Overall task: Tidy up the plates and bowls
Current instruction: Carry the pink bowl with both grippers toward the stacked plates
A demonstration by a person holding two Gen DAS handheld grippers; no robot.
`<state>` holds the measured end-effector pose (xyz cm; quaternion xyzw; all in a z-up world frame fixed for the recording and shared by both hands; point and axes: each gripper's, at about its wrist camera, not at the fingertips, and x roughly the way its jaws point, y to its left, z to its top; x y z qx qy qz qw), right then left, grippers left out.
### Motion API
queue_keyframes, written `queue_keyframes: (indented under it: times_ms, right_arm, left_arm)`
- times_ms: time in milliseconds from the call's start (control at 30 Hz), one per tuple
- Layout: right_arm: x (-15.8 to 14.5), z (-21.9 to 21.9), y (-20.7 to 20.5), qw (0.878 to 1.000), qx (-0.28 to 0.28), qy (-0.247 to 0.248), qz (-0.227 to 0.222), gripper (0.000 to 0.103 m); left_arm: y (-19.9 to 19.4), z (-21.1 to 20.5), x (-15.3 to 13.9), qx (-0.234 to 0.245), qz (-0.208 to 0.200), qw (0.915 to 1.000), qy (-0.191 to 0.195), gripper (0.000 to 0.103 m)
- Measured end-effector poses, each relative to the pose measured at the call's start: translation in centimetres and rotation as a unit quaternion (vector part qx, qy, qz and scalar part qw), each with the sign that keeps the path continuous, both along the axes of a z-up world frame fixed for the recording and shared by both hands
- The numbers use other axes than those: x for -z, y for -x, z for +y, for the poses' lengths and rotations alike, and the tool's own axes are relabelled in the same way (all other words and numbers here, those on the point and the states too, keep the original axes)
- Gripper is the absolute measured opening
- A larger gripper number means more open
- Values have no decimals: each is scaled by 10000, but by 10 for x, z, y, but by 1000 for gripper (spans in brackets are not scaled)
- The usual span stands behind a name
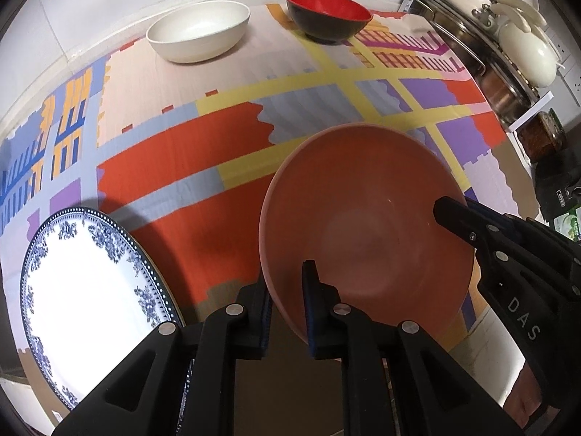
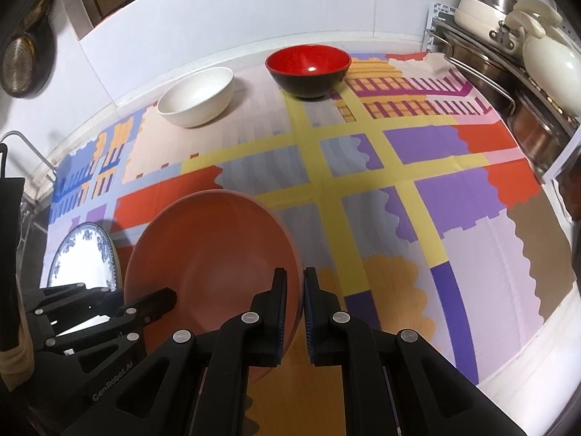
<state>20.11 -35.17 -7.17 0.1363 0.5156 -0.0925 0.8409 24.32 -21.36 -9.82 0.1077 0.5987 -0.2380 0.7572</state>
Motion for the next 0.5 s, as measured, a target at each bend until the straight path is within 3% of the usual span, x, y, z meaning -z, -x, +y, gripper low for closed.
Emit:
queue_keyframes:
  times_ms: [500]
  right_arm:
    - [16,3,-2,9997,-109,-76,188,10]
  left_arm:
    - [-1,2,14,-106,165,9997,-140,16]
